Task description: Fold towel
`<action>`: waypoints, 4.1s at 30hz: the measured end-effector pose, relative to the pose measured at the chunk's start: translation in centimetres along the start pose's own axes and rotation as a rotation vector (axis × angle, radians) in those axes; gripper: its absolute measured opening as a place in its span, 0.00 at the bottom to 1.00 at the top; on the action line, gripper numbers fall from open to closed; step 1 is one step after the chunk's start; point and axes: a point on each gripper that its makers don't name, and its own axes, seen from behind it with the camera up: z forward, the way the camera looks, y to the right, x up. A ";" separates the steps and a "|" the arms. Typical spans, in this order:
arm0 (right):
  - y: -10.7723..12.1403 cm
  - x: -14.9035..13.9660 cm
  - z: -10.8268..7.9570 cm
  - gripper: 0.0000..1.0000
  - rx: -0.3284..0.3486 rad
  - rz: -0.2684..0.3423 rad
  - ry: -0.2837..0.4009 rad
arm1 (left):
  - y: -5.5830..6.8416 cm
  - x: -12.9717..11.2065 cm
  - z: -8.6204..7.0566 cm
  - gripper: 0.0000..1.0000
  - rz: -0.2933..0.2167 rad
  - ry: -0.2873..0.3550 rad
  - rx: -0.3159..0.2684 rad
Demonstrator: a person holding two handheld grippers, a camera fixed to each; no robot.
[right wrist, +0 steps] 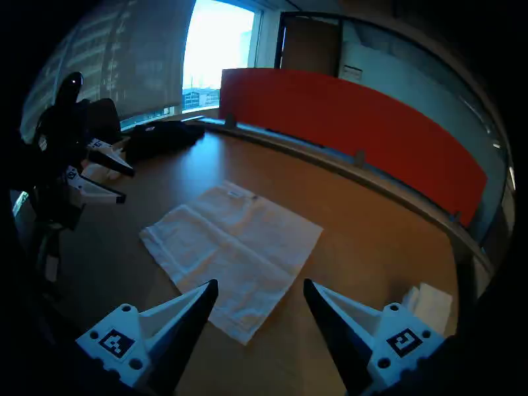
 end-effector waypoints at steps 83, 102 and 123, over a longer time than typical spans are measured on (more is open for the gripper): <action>-2.8 -10.0 3.9 0.10 0.157 -0.003 -0.218 | 2.4 -9.1 6.4 0.07 -0.025 -0.308 -0.060; -2.3 -4.8 2.0 0.10 0.137 -0.012 -0.127 | 1.8 -4.4 3.4 0.07 -0.096 -0.245 -0.043; -1.6 1.2 -2.6 0.10 0.118 -0.014 -0.029 | 1.9 0.0 -0.6 0.07 -0.151 -0.197 -0.054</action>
